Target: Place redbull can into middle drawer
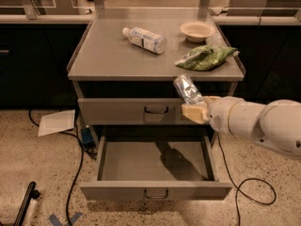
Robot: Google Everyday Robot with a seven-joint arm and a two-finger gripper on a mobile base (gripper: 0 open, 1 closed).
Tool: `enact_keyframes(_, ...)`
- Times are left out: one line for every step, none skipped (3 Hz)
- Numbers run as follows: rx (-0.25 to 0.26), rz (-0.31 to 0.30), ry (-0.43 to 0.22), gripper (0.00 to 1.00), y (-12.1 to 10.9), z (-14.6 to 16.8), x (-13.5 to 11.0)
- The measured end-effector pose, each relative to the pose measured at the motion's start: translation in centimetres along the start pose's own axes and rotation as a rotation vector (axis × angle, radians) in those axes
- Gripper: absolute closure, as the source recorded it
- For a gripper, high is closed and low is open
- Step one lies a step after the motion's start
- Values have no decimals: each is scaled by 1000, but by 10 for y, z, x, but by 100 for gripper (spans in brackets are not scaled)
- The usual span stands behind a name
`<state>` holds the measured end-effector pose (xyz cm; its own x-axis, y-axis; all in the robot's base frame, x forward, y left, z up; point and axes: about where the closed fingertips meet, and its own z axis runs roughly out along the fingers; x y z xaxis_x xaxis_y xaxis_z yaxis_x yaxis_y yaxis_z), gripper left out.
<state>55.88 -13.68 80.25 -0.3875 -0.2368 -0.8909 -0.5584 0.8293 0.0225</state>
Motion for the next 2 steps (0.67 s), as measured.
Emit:
enact_keyframes(9,4,-3,100,-2,0,0)
enact_keyframes(37,-7,-35,100,4,1,-2)
